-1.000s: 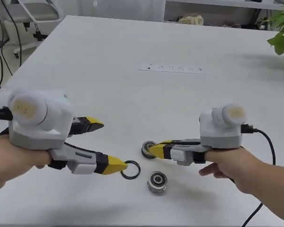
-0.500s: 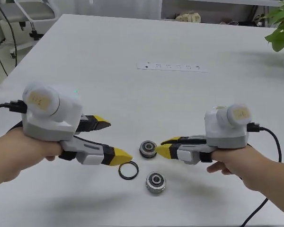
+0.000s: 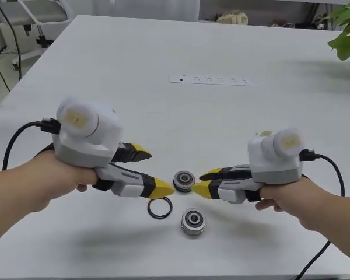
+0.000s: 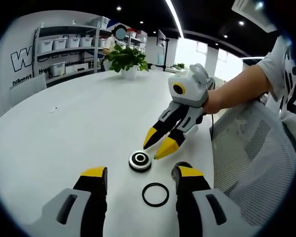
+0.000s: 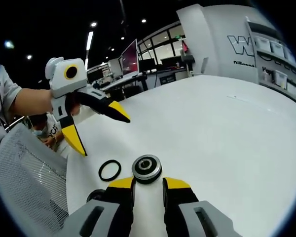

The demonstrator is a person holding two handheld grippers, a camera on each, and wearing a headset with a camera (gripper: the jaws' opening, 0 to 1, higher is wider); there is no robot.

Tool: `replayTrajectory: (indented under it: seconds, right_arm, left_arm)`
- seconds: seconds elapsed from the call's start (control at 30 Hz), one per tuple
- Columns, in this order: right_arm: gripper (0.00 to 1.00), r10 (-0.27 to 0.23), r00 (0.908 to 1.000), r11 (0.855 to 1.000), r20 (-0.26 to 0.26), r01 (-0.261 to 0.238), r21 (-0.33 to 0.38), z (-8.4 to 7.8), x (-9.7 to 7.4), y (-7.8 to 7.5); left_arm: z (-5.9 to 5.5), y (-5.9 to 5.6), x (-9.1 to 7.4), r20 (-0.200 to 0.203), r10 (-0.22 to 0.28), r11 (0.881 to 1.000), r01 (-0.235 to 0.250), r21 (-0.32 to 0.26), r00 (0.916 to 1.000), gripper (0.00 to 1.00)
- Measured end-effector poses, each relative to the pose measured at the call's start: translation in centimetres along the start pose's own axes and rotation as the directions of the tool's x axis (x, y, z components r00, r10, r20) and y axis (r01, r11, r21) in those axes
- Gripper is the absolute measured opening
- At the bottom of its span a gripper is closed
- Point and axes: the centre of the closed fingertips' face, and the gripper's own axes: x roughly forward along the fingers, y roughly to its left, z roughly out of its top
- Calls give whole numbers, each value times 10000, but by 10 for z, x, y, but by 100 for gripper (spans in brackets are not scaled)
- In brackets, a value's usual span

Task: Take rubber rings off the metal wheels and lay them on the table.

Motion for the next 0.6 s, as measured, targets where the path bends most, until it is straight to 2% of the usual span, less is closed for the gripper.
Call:
replayTrajectory:
  seconds: [0.4,0.6]
  right_arm:
    - [17,31,9999,9996,-116,-34,-273,-4,6,-1]
    - [17,64,9998,9994,-193,-71,-330,-6,7,1]
  left_arm:
    - [-5,-2,19,-307,-249,9997,250,36,9992,46]
    - [-4,-1,25,-276,-286,9995,281,-172,9992,40]
